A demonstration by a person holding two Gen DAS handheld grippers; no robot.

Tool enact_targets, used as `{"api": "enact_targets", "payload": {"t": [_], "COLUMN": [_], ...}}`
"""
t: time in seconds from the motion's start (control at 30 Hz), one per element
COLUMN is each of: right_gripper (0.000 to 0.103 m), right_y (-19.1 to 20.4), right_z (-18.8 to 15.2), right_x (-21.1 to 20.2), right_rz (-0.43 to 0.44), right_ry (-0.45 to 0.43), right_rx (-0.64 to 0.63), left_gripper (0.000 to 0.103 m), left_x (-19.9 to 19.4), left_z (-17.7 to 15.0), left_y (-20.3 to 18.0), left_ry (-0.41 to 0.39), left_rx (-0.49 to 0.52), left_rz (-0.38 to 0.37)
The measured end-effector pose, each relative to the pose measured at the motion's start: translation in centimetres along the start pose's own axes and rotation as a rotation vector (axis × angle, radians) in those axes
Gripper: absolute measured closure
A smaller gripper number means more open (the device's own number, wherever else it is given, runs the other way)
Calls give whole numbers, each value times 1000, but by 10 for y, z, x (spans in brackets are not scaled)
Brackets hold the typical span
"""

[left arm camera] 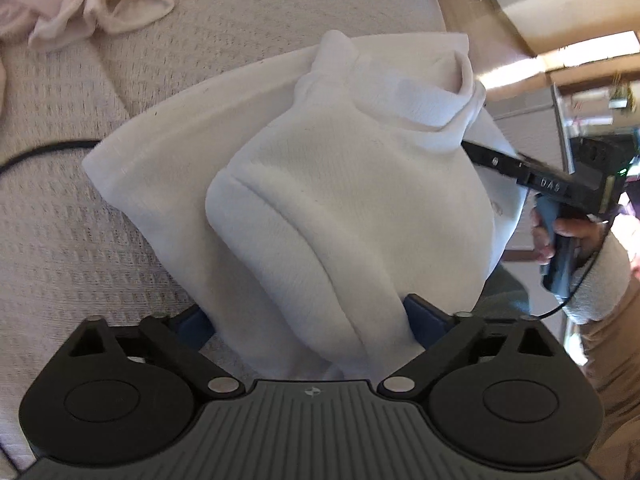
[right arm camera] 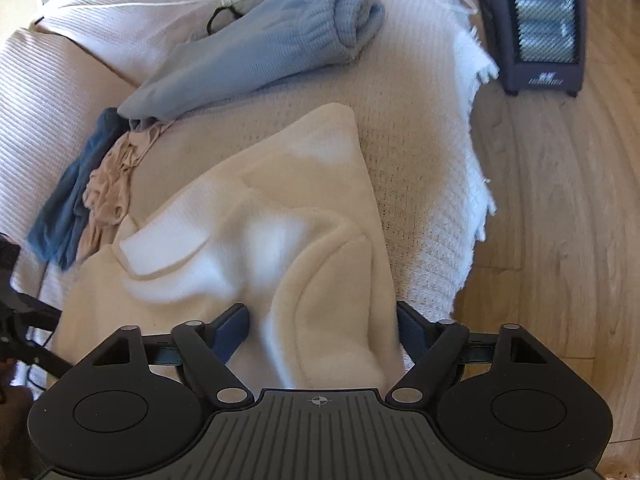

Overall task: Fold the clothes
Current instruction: 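Grasp the folded sweatshirt with the left gripper while the right gripper holds its end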

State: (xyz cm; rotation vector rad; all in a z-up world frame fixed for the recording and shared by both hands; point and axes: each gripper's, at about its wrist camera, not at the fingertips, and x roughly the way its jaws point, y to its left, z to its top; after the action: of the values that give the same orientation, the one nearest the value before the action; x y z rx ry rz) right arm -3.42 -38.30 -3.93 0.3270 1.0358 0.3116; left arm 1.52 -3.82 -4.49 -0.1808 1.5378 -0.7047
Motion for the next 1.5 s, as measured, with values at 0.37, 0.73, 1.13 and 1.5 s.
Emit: {"api": "enact_targets", "payload": {"t": [0.37,0.73,1.13,1.5], "right_gripper": [73,75,44,42], "right_y": [57,112,72,69], "right_z": [-14,-17,-32,-37], "right_x": [-62,-84,-21,-11], "right_rz": [-110,3,-125,-64], "right_ry": [-164,-393,-175,-168], "right_rx": [31,57,215,257], "left_gripper": [79,79,27,34], "left_x": [-58,-158,-90,-51], "left_z": [4,60,60,80], "left_y": [-23,-45,35,43], "left_ry": [-182,-450,-300,-277], "left_rx": [129,367,247,197], "left_rz": [-66,105,300,195]}}
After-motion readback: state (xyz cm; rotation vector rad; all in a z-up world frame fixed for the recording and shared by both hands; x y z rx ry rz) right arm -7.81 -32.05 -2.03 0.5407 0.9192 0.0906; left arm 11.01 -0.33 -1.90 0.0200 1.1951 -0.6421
